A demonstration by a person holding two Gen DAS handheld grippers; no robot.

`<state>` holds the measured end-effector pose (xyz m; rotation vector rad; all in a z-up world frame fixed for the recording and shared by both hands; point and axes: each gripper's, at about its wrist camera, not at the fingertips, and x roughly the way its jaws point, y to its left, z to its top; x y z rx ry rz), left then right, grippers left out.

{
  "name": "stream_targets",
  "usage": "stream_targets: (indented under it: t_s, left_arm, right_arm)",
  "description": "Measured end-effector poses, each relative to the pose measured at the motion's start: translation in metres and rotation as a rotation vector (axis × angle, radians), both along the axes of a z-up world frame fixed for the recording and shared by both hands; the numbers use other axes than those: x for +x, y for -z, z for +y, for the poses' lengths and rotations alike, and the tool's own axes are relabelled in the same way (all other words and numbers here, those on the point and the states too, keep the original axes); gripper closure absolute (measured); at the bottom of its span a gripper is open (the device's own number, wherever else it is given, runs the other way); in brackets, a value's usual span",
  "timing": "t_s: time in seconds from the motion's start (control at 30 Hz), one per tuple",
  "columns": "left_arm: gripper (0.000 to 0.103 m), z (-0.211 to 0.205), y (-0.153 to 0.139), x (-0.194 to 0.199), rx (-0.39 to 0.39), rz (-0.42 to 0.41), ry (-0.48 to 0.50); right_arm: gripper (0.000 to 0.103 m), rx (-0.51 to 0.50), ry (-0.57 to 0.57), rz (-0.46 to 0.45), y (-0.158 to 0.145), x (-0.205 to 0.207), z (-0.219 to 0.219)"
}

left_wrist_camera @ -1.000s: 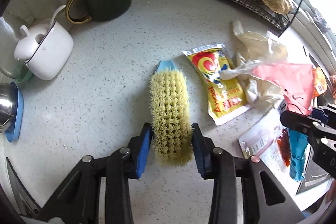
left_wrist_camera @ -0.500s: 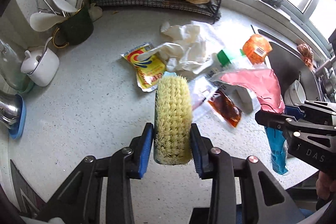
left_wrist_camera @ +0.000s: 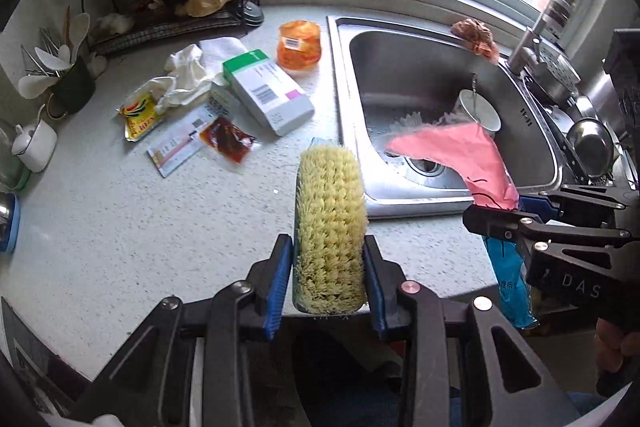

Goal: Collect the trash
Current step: 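Carry the bag and brush down over the red bucket with both grippers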

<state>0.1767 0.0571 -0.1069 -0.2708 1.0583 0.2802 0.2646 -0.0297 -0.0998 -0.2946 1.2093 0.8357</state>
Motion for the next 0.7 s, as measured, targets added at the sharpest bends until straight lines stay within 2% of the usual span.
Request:
stream_targets:
  t_s: [0.4,0.53,0.7]
  left_arm:
    - [0.07,-0.153,0.03,-0.024,-0.042,0.013,0.167]
    - [0.07,-0.189,0.045,-0.031,-0.063,0.049,0.206]
    - [0.07,-0.225,0.065,-0.039,-0.081,0.096,0.26]
  right_arm:
    - [0.081,-0.049,0.159,0.042,0.026,-0.05,-0.156]
    - [0.081,-0.068,0.207,0.052,0.039,-0.066,-0.196]
    - [0.081,-0.098,0.272,0.081,0.059,-0.08,-0.224]
